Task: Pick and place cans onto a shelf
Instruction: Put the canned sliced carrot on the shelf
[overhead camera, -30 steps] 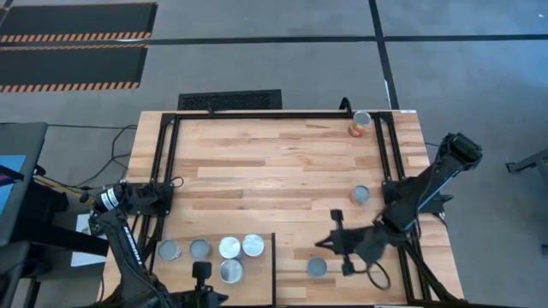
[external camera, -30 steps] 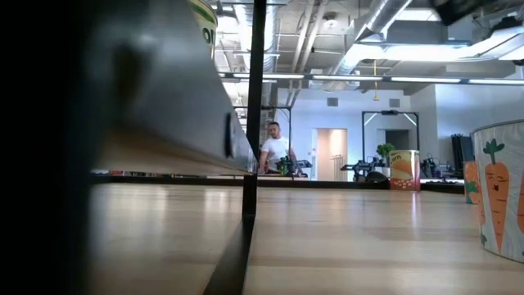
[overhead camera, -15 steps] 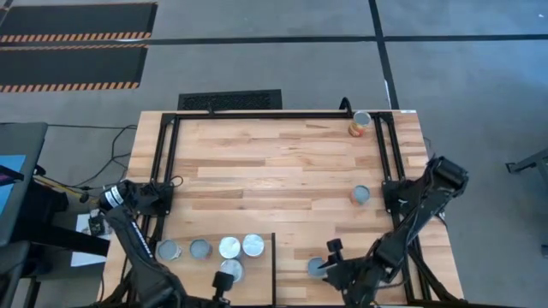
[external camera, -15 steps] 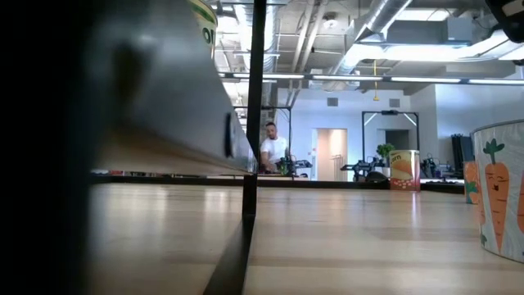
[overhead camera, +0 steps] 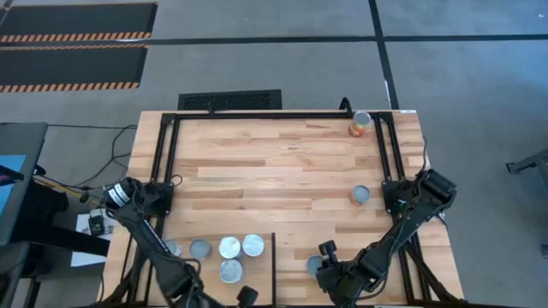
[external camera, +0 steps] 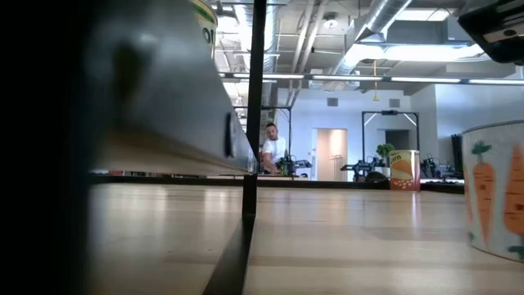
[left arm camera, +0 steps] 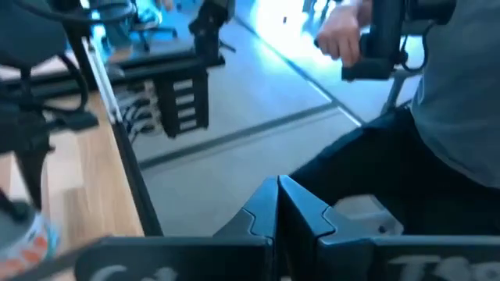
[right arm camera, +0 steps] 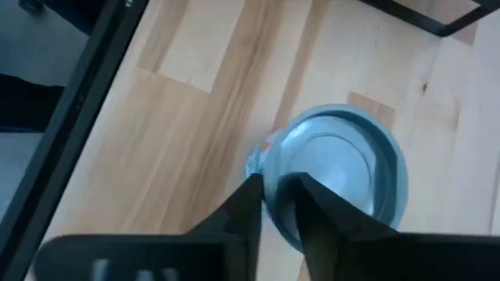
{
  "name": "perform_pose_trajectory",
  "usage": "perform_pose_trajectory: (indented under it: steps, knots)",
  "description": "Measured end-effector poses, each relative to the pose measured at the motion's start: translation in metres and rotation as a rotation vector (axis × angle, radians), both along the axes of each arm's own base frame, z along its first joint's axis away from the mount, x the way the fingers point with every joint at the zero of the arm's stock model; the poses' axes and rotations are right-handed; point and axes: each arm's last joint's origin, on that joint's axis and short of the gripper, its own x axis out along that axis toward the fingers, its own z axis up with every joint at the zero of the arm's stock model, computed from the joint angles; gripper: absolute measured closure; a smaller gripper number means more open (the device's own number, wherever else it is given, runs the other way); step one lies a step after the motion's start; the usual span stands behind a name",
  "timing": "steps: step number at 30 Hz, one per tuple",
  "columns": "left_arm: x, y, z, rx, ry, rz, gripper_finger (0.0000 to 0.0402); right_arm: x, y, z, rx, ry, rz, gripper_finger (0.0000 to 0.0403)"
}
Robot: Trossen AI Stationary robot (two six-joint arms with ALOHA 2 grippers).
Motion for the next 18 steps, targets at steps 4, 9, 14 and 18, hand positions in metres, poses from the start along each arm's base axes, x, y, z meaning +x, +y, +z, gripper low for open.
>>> perform_pose_trajectory:
  steps: [4,9,14,18]
  knots:
    - [0.009,0.015,-0.009,-0.008,-0.059,-0.012,0.0401,0.003,-0.004,0.001,0.000,0.002,-0.010,0.0363]
    - [0.010,0.041,-0.011,-0.011,-0.097,0.020,0.0401,0.004,-0.005,0.003,-0.001,0.002,-0.002,0.0394]
    - [0.001,0.076,-0.007,0.011,-0.135,0.089,0.0401,0.007,-0.003,0.011,0.014,0.009,0.002,0.0384]
    - [-0.016,0.115,-0.006,0.046,-0.144,0.204,0.0401,0.016,-0.008,0.026,-0.006,0.025,-0.019,0.0392]
